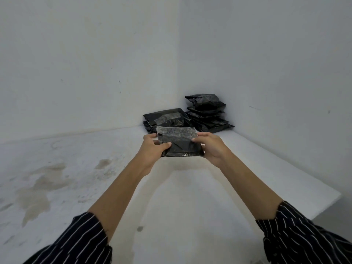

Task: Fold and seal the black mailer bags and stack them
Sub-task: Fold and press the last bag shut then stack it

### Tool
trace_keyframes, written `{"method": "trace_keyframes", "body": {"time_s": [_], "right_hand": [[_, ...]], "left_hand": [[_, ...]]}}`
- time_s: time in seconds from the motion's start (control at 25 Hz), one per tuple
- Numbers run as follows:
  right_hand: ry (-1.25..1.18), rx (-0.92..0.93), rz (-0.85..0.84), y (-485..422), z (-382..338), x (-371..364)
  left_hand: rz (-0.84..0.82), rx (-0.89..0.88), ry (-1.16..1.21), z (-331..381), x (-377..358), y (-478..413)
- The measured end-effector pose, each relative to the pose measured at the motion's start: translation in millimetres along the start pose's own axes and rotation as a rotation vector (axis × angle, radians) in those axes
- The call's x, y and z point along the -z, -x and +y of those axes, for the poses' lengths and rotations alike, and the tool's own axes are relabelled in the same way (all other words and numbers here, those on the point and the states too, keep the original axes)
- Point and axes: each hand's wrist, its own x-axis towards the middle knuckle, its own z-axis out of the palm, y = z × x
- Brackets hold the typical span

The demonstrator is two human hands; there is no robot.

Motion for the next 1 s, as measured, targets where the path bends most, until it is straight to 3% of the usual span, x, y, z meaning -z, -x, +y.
{"method": "trace_keyframes", "body": {"time_s": [0.24,0.4,0.64,1.0], "right_hand": [[0.142,0.092,0.031,-91,-33,3],[0.212,0.193,0.144,-156,-38,-8],[0.317,0.29,0.132,-237,-27,-27],[0.692,0.404,0.118,-266,-1,-34]], "left_hand": [[-0.131,-0.008,-0.058,32,-12,-80],[-0.032,-0.045,-0.105,38,-17,-140],[0.117,-0.112,-0.258,20,-16,-213],[0.157,-0.187,-0.601,-9,-17,-233]]}}
